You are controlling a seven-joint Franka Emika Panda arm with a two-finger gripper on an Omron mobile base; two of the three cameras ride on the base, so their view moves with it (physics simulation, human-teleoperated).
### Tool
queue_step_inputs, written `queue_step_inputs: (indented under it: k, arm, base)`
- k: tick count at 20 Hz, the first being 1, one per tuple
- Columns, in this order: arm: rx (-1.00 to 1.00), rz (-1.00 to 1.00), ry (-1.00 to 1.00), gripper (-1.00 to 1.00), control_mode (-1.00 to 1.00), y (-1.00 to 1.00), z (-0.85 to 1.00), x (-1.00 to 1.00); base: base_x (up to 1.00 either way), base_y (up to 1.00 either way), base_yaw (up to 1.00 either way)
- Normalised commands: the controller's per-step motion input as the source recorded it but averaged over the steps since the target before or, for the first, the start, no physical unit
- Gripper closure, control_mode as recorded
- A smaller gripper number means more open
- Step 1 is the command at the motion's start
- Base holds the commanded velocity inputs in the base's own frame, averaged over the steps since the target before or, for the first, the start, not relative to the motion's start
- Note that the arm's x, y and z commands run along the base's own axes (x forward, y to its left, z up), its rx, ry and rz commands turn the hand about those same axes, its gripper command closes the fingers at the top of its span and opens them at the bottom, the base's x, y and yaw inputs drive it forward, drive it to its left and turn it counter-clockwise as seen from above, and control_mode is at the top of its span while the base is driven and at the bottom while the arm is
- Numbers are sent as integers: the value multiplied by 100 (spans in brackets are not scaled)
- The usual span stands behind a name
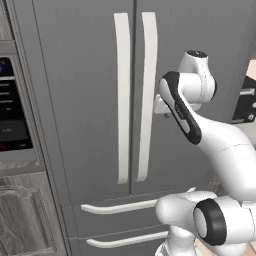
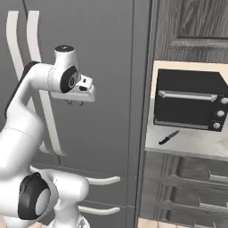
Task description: Retrieve the butter from the fridge and place it on a plate on the dining table. Then retrieve the butter knife by the fridge and place it near the plate.
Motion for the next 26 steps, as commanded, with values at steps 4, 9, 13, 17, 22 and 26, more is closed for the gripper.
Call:
queue_step_inputs:
  k: [4, 9, 13, 17, 22, 26]
  arm:
    - [0, 0, 0, -100, 100, 0, 0, -13]
    - [0, 0, 0, -100, 100, 0, 0, 0]
    - [0, 0, 0, -100, 100, 0, 0, 0]
    - [0, 0, 0, -100, 100, 0, 0, 0]
    - [0, 0, 0, -100, 100, 0, 0, 0]
    - [0, 0, 0, -100, 100, 0, 0, 0]
  base:
    - [-23, 0, 0]
    - [-63, 11, 0]
    - [-44, 22, -4]
    - [-19, 41, -27]
    - [-11, 51, -28]
    - [0, 61, -4]
